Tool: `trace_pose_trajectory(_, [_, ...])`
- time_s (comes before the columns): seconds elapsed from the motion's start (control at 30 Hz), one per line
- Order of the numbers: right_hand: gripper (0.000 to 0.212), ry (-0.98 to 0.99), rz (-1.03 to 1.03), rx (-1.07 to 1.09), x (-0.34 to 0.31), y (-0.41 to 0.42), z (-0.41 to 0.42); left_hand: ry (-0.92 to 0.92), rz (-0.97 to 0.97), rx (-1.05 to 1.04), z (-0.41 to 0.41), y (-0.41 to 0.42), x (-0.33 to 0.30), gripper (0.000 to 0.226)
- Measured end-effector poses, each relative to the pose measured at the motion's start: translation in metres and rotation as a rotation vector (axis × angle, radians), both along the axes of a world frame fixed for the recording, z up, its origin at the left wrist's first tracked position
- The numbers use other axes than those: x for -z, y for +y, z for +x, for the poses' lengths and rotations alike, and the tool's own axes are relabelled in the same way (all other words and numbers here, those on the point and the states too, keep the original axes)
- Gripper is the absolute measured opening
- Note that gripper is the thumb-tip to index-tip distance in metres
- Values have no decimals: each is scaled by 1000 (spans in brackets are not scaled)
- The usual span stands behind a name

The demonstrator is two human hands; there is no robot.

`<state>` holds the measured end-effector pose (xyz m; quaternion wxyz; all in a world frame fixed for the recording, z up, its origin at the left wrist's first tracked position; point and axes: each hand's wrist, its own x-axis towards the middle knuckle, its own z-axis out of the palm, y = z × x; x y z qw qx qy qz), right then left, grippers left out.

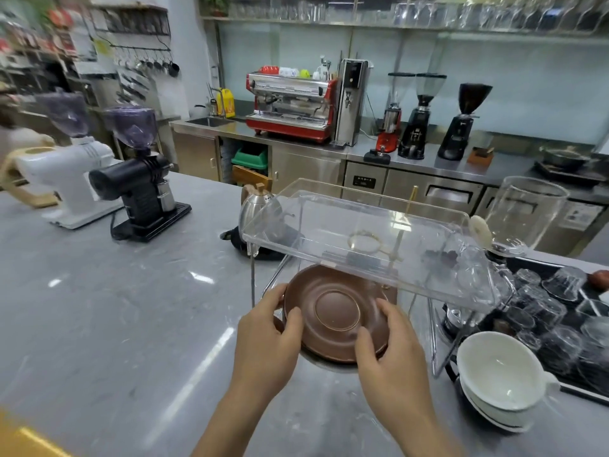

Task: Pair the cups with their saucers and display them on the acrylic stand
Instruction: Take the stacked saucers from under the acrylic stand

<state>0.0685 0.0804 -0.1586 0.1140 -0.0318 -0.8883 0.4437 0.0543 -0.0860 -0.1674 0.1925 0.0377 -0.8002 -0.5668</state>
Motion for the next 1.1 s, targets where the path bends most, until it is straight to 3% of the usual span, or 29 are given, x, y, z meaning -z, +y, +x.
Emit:
trace_pose_trajectory(0.13, [51, 22, 10, 6, 3, -1, 24, -15, -11, 19, 22, -3, 7, 39])
trace_pose_trajectory(0.47, [51, 4, 139, 30, 27, 16, 73, -64, 2, 101, 68, 13, 28, 45])
trace_pose_trajectory(0.7, [32, 41, 194, 72, 41, 37, 100, -76, 33, 174, 84, 36, 40, 45])
trace_pose_trajectory(0.8, [35, 5, 190, 122, 48, 48, 109, -92, 51, 197, 87, 48, 48, 58])
trace_pose_trajectory(1.1, [38, 6, 195, 256, 58, 88, 129, -161, 33, 348, 92, 92, 59, 50])
